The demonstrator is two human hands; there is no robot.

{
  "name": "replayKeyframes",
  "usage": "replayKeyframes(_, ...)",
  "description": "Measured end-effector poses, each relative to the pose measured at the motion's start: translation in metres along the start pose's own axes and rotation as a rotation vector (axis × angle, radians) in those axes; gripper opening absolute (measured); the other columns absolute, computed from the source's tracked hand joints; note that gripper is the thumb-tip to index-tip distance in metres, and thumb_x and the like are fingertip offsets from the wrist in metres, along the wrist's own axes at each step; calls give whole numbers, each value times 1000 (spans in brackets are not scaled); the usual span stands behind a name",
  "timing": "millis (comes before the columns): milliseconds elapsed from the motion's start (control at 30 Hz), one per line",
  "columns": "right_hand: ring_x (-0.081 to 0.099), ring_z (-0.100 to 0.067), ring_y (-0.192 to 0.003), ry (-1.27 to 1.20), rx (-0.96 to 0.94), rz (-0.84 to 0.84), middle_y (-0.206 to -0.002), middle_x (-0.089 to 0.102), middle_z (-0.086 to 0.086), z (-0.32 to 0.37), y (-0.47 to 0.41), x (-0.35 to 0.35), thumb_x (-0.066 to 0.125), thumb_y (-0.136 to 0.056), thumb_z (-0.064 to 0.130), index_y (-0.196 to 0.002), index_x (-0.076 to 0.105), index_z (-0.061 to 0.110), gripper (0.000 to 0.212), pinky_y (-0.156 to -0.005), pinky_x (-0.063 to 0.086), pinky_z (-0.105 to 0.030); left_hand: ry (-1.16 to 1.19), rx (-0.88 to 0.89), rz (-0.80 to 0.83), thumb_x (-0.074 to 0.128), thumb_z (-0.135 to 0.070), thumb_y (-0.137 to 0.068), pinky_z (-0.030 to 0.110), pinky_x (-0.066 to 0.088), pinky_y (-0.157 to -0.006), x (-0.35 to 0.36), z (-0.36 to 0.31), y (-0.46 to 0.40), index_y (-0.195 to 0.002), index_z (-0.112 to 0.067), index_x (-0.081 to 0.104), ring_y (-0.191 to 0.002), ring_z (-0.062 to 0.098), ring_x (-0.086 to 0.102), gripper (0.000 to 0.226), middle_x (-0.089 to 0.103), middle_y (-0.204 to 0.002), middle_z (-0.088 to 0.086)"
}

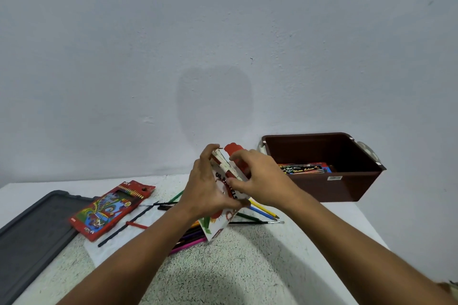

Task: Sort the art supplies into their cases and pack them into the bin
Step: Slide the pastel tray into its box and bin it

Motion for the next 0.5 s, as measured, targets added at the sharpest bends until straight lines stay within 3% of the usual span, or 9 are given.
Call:
replayKeyframes(100, 64, -16, -96, -66, 32, -59, -115, 61, -2, -8, -4, -8, 63, -90, 24, -126, 48, 22, 39, -80, 59, -33, -18, -8, -25, 90, -56, -40, 44, 53, -85, 4, 5, -2, -137, -39, 13, -111, 22, 51, 125, 41, -119, -10)
replayKeyframes(267, 58, -15, -100, 80, 104, -75, -115, 50, 0, -24, -9, -9, 56, -95, 32, -124, 52, 20, 32, -81, 57, -31, -57, 0, -37, 87, -61, -39, 44, 53, -86, 12, 4, -8, -138, -41, 13, -115, 22, 45, 125, 31, -120, -22)
replayKeyframes(433, 68, -16, -89, -5, 165, -6, -102, 68, -1, -38, -13, -8, 63, -90, 34, -117, 55, 20, 32, -76, 59, -35, -55, -3, -11, 88, -58, -38, 41, 55, -84, 19, 3, -17, -139, -39, 14, -114, 22, 45, 127, 34, -125, -8)
replayKeyframes(500, 63, -17, -96, -1, 177, -14, -101, 67, 0, -43, -12, -12, 63, -90, 36, -116, 54, 23, 31, -81, 57, -38, -55, 23, 3, 89, -56, -38, 41, 54, -86, 22, 0, -22, -140, -36, 16, -114, 23, 45, 127, 34, -126, -4)
Point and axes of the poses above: each hand's wrist, its own y-axis away from the middle knuckle, its own x-axis out of the palm, z = x × y, the point moved 7 cm from there along -y, towards the middle knuckle
